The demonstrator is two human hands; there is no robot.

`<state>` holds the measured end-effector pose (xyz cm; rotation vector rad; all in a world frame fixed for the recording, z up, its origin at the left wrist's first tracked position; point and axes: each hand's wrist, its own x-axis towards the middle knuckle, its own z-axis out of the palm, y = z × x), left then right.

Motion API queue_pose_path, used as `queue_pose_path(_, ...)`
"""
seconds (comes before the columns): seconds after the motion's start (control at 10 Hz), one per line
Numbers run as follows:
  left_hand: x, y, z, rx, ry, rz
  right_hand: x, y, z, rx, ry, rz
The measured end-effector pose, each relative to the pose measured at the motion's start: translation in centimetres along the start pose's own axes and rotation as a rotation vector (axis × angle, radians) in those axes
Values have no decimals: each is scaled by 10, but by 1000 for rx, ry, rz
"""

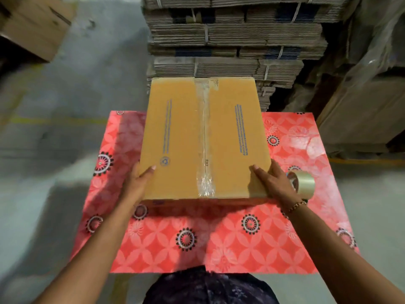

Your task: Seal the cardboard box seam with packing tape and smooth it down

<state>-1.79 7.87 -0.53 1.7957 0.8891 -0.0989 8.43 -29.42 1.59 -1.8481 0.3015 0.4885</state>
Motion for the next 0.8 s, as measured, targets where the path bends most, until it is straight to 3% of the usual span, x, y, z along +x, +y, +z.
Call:
queue_pose_path(0.1,13,-21,-21,-152,1,30,-12,-9,21,-49,7,-43)
queue_pose_path(0.3,23,-30,-97,-190,105,-2,-20,-21,98,-127,-74,-121)
queue_pose_path(0.5,42,-31,-122,-203,78,11,-12,-32,135,-198,-40,-125)
queue_pose_path(0.7,40,-29,-122,28,110,55,-9,-30,128,-233,-87,-100)
queue_pose_path(0.8,31,-15,-117,365,277,162,-12,-29,114,-268,-103,-125)
